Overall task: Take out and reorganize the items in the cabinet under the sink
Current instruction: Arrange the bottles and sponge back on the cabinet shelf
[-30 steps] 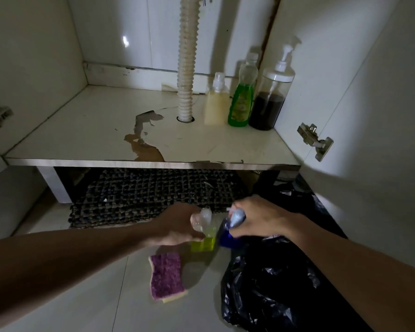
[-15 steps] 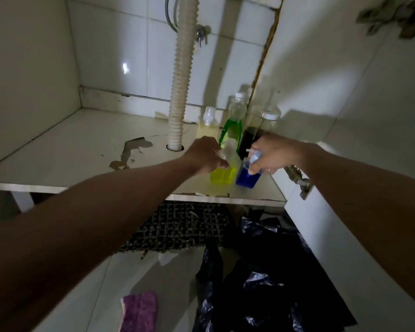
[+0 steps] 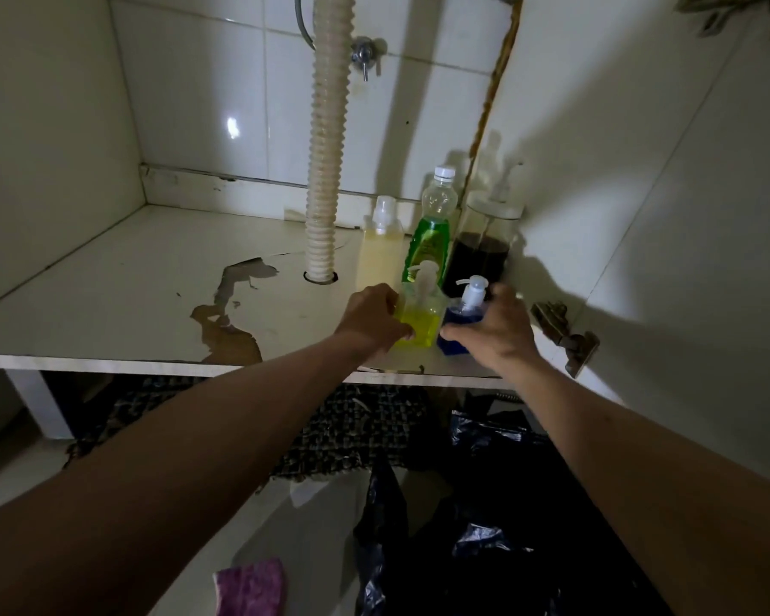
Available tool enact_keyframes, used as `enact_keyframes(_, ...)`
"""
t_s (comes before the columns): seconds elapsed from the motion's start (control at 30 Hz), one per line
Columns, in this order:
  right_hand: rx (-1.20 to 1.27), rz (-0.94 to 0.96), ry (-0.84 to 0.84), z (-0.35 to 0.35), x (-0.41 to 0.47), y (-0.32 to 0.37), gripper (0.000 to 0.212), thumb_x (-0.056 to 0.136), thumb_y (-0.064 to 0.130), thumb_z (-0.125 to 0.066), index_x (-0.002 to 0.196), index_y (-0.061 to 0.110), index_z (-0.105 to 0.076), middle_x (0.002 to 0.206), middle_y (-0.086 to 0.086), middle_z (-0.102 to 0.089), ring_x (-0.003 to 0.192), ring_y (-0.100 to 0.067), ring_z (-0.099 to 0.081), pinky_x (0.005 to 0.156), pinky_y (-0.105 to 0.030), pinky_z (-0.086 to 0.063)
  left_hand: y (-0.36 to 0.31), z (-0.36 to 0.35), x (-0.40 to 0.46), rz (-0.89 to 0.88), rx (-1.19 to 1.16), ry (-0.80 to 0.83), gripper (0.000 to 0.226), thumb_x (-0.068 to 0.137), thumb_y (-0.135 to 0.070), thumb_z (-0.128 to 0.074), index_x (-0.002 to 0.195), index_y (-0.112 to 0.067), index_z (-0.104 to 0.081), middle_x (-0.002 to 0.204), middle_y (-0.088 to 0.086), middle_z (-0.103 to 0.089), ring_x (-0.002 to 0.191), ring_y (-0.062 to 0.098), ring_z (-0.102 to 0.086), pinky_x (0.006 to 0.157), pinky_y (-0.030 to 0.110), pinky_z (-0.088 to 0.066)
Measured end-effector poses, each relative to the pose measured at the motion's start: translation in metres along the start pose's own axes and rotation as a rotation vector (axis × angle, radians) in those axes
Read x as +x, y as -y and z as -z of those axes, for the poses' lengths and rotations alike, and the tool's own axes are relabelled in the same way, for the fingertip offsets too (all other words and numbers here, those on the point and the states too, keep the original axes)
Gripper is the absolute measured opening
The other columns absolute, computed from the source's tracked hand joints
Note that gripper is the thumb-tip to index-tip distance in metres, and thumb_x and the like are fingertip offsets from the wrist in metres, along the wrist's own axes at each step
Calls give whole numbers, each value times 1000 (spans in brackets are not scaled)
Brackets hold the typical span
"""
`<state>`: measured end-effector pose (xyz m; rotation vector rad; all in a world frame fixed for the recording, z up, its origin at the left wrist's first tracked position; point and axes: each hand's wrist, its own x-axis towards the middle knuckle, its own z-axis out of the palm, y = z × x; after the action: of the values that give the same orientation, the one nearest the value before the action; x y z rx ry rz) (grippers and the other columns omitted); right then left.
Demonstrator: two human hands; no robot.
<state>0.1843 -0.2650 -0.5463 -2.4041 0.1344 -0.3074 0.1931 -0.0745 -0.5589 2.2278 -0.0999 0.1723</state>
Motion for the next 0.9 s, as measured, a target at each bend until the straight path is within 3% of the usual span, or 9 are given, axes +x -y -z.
enact_keyframes(0.17, 70, -102, -179, -18, 3, -4, 70, 69, 37, -88, 121, 7, -53, 122, -13, -61, 110, -33, -60, 88, -41, -52, -7, -15, 9, 8, -19, -46, 44, 67, -20, -87, 102, -5, -66, 95, 13, -66, 88, 27, -61, 67, 31, -47)
enact_keyframes(0.33, 84, -134, -283, -20, 24, -10, 63, 76, 32, -85, 121, 1, -55, 124, -18, -59, 113, -37, -58, 90, -42, -48, -17, -36, 30, 23, -55, -75, 50, 72, -15, -83, 117, -5, -66, 103, 12, -67, 94, 26, -61, 65, 24, -41)
enact_keyframes(0.47, 52, -138, -330, -25, 35, -10, 62, 80, 32, -82, 122, -3, -54, 126, -22, -57, 117, -38, -54, 91, -40, -45, -23, -50, 46, 39, -84, -102, 56, 78, -12, -78, 131, -9, -61, 116, 13, -67, 105, 27, -62, 74, 22, -42)
enact_keyframes(0.9, 28, -146, -401, -31, 56, -19, 63, 85, 32, -77, 128, -4, -48, 129, -26, -58, 122, -40, -55, 93, -41, -46, -20, -66, 71, -18, -41, -142, 45, 81, -12, -75, 124, -10, -65, 113, 16, -66, 101, 32, -63, 74, 25, -45)
